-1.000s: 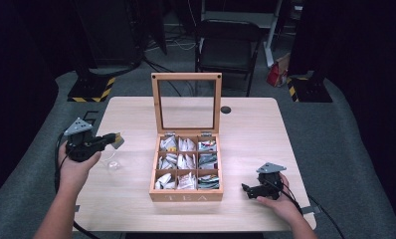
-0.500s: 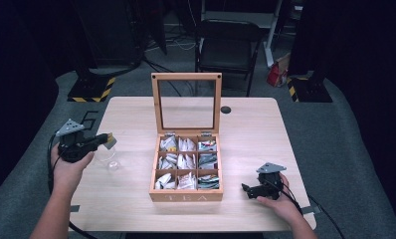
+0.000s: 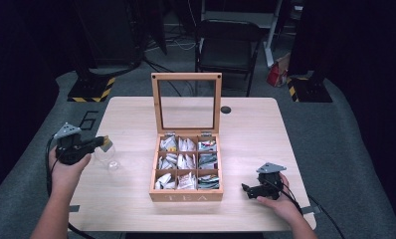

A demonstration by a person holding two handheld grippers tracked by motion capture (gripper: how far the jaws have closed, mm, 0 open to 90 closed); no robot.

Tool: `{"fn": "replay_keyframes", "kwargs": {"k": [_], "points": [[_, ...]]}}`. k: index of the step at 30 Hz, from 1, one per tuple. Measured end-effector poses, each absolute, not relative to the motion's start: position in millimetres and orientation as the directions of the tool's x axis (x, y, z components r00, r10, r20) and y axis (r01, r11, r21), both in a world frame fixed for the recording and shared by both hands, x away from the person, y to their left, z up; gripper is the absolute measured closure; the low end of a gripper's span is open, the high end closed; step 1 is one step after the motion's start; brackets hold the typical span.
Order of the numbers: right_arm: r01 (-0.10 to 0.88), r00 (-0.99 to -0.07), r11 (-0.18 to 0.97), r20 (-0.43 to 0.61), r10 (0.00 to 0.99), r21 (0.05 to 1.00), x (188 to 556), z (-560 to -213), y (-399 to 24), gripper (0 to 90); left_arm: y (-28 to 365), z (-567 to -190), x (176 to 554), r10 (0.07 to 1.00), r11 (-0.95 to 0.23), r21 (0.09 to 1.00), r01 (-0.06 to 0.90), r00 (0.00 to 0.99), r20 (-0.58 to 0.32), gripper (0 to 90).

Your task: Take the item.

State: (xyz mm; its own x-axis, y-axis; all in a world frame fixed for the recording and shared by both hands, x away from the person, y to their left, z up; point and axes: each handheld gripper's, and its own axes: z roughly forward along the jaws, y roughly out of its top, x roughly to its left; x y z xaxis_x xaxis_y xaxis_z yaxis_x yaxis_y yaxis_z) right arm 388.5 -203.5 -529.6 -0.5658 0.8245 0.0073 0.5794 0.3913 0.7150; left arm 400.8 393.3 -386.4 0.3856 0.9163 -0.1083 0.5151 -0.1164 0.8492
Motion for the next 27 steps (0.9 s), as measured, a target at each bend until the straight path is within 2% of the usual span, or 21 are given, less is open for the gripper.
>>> {"fn": "replay_keyframes", "kwargs": {"k": [27], "points": [[0.58,-0.565,0.39,0.008,0.825,0.715,388.5,-529.6,-203.4,0.5,403.4,-420.6,409.6,0.932,-0.096,0.813,0.574,0.339,-0.129,88.4]]}}
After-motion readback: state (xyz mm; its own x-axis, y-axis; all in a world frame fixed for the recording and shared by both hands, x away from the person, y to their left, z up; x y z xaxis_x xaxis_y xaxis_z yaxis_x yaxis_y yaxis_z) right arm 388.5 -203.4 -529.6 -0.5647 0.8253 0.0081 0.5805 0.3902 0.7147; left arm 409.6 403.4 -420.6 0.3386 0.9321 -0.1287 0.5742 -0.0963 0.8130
